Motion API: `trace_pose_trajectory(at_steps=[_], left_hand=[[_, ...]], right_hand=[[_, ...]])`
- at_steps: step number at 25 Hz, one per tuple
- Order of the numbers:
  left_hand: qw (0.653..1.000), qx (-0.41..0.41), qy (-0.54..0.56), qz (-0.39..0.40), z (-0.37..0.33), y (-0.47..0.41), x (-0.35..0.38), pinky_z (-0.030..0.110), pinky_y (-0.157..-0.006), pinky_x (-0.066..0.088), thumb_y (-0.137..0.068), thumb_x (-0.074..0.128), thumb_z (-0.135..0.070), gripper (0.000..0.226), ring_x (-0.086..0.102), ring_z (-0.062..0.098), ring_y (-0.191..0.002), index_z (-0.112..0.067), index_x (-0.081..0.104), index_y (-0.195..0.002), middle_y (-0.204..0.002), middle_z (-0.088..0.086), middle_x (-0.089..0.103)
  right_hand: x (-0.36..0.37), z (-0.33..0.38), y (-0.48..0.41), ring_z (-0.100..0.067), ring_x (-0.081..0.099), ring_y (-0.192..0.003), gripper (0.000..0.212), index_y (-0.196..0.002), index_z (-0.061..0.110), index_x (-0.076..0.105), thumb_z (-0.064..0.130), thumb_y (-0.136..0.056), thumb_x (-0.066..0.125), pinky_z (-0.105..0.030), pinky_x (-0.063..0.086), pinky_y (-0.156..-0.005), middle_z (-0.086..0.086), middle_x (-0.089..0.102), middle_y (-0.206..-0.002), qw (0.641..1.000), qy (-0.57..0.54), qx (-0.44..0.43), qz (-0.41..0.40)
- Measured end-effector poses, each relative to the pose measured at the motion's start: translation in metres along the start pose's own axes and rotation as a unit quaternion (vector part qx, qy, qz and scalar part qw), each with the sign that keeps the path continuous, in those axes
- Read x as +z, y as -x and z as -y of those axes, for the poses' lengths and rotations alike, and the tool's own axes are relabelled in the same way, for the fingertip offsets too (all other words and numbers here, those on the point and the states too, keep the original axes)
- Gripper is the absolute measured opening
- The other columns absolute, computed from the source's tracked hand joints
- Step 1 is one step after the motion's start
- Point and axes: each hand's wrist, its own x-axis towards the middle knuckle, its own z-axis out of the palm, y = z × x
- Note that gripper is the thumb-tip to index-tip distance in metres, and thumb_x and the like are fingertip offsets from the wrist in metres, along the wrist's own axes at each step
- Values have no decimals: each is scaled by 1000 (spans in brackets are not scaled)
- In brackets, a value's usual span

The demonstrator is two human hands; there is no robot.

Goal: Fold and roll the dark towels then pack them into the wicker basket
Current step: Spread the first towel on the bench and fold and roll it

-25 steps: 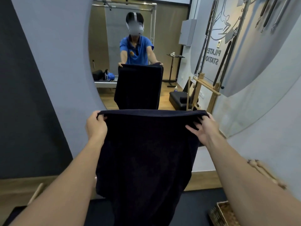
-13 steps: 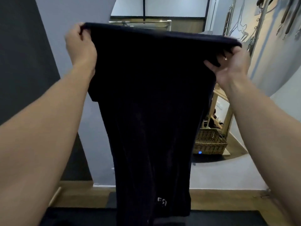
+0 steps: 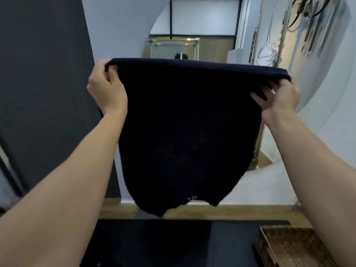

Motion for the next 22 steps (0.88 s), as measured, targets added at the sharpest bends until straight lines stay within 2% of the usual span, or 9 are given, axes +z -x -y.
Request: trace_pose_trajectory(at_steps=[2, 4, 8, 10, 12, 14, 16, 19, 22], left_hand=[[999, 5, -29, 16, -4, 36, -52, 4, -71, 39, -93, 50, -17, 25, 54, 0, -75, -9, 71, -103, -85, -8, 64], [997, -8, -64, 41, -1, 69, -94, 6, -74, 42, -89, 52, -19, 26, 58, 1, -76, -10, 72, -102, -87, -6, 68], [983, -59, -146, 97, 10, 155, -171, 17, -78, 44, -84, 54, -14, 26, 68, 19, -81, -9, 75, -98, -91, 8, 75], [969, -93, -193, 124, 19, 195, -199, 28, -82, 47, -86, 54, -12, 25, 68, 28, -83, -8, 74, -99, -91, 11, 74], [952, -137, -228, 152, 29, 232, -217, 33, -84, 46, -90, 51, -10, 25, 65, 31, -86, -9, 72, -102, -94, 12, 73], [931, -184, -261, 178, 40, 268, -225, 32, -81, 41, -94, 44, -7, 27, 62, 31, -92, -11, 69, -105, -99, 12, 69], [904, -238, -304, 185, 52, 306, -228, 37, -85, 42, -100, 38, -6, 31, 58, 33, -96, -13, 67, -107, -111, 15, 61], [866, -324, -335, 179, 89, 355, -229, 46, -82, 53, -103, 40, -6, 29, 57, 32, -79, -14, 68, -101, -122, 16, 47], [849, -389, -302, 193, 136, 388, -232, 46, -72, 61, -101, 43, -1, 30, 66, 26, -68, -19, 66, -93, -115, 15, 59]], right_hand=[[-36, 7, 53, -20, 70, -87, 32, -99, 24, 59, 7, -95, 33, -47, 60, -79, -4, 69, -93, 998, 55, 2, -30], [-69, 8, 98, -18, 68, -87, 32, -100, 23, 57, 7, -95, 29, -43, 62, -72, -5, 66, -97, 987, 151, 10, -62], [-142, 5, 163, -26, 62, -93, 25, -101, 17, 55, 12, -94, 31, -40, 61, -59, -8, 59, -104, 905, 420, 11, -73], [-185, -9, 186, -30, 60, -89, 22, -99, 14, 54, 13, -93, 33, -42, 58, -64, -10, 59, -98, 846, 529, 14, -56], [-224, -26, 203, -32, 55, -88, 23, -98, 9, 57, 10, -90, 35, -39, 46, -74, -14, 62, -96, 783, 620, 31, -40], [-260, -45, 216, -36, 56, -96, 27, -101, 4, 63, 6, -89, 39, -38, 41, -81, -19, 66, -102, 747, 662, 60, -20], [-295, -64, 232, -37, 59, -104, 26, -103, 6, 65, 1, -89, 44, -38, 44, -90, -21, 67, -105, 722, 686, 92, -10], [-335, -95, 245, -33, 68, -93, 33, -100, 16, 65, -10, -84, 52, -40, 55, -86, -15, 70, -101, 720, 677, 149, -11], [-350, -126, 243, -26, 71, -74, 38, -100, 13, 67, -16, -87, 47, -32, 60, -58, -17, 68, -97, 755, 626, 189, -52]])
